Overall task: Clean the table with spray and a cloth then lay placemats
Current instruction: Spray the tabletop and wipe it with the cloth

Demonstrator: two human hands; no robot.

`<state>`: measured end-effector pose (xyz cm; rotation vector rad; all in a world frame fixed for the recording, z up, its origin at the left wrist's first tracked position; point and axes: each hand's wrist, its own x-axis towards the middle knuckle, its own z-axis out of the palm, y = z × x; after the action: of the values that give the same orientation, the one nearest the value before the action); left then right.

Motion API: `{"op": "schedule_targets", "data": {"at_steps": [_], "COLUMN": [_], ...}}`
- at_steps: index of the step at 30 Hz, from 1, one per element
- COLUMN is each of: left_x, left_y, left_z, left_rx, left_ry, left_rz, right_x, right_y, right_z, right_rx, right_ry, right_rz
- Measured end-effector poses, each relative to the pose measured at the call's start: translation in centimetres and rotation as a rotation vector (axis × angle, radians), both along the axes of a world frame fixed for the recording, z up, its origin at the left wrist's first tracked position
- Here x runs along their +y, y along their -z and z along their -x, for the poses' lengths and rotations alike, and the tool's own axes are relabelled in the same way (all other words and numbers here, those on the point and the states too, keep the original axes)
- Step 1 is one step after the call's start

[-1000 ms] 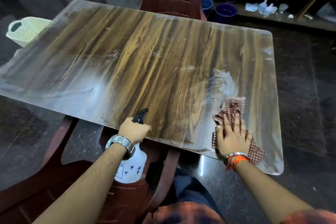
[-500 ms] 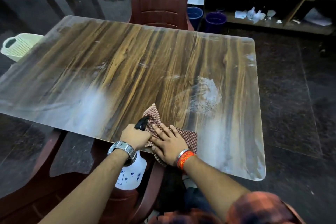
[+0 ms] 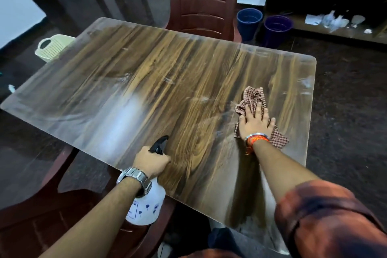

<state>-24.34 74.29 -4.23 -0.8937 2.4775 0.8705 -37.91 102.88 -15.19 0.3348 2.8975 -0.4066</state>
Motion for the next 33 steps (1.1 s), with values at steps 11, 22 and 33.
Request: {"op": "schedule_targets", "data": {"at_steps": [11, 22, 33], "left_x": [1.4, -4.6, -12.3], "left_y": [0.1, -1.6, -3.2], "left_z": [0.3, -4.4, -9.4], "left_rx": [-0.004, 0.034, 0.141], "left_ry": [-0.042, -0.21, -0.273], "left_rz": [0.018, -0.003, -0.076], "right_x": [-9.4, -6.8, -26.1], "right_y": [0.5, 0.3, 0.1], "right_z": [-4.5, -0.8, -15.0], "right_rx": [0.105, 0.071, 0.078], "right_ry": [-1.236, -0.043, -0.976], "right_rz": [0.032, 0.063, 0.176]}}
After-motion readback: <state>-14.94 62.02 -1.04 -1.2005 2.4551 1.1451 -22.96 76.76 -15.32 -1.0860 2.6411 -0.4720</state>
